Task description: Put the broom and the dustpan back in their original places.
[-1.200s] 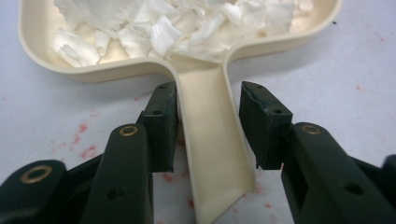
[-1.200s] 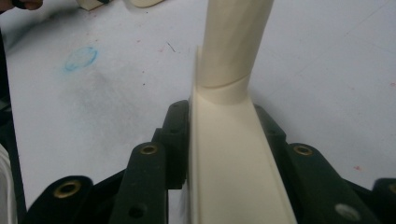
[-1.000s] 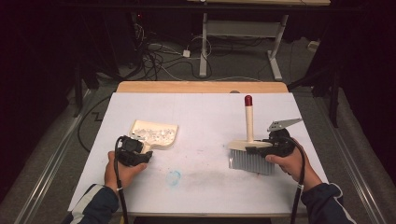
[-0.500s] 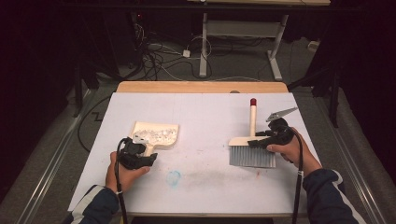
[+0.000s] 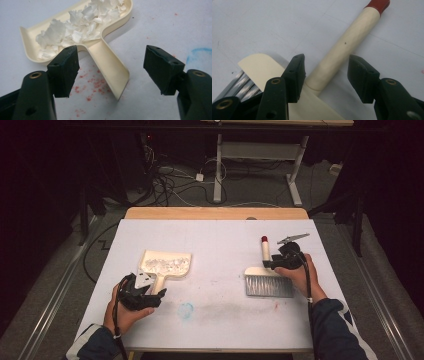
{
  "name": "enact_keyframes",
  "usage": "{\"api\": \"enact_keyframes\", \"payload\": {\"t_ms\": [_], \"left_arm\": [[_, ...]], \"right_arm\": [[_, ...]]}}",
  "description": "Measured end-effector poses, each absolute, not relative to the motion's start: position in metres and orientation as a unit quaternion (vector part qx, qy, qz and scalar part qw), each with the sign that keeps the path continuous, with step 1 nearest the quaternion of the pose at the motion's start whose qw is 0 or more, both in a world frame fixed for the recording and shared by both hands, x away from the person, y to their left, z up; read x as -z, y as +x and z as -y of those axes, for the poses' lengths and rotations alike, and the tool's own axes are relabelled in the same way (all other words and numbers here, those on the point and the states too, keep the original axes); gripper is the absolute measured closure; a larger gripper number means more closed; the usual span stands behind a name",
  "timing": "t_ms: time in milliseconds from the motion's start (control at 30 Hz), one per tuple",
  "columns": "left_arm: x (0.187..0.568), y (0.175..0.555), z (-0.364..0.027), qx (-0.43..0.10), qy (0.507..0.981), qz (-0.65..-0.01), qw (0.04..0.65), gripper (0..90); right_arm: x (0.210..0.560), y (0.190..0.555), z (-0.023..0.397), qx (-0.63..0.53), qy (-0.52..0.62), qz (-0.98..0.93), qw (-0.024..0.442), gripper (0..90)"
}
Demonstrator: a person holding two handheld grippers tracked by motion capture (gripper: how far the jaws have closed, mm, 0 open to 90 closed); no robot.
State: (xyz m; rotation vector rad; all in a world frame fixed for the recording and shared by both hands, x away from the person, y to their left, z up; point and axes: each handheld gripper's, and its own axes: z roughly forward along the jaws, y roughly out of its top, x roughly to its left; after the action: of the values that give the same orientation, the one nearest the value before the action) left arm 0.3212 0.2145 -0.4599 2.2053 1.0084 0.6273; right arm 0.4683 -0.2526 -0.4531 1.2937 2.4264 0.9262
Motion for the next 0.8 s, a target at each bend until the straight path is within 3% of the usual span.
{"api": "enact_keyframes", "payload": {"t_ms": [533, 800], "left_arm": [[0.465, 0.305, -0.220, -0.243, 0.841, -0.359, 0.323, 24.3], [0.466, 0.307, -0.219, -0.248, 0.842, -0.358, 0.318, 23.9]], "right_arm": [[0.464, 0.472, 0.233, -0.283, 0.458, -0.826, 0.168, 51.4], [0.456, 0.469, 0.242, -0.327, 0.465, -0.803, 0.180, 45.8]]}}
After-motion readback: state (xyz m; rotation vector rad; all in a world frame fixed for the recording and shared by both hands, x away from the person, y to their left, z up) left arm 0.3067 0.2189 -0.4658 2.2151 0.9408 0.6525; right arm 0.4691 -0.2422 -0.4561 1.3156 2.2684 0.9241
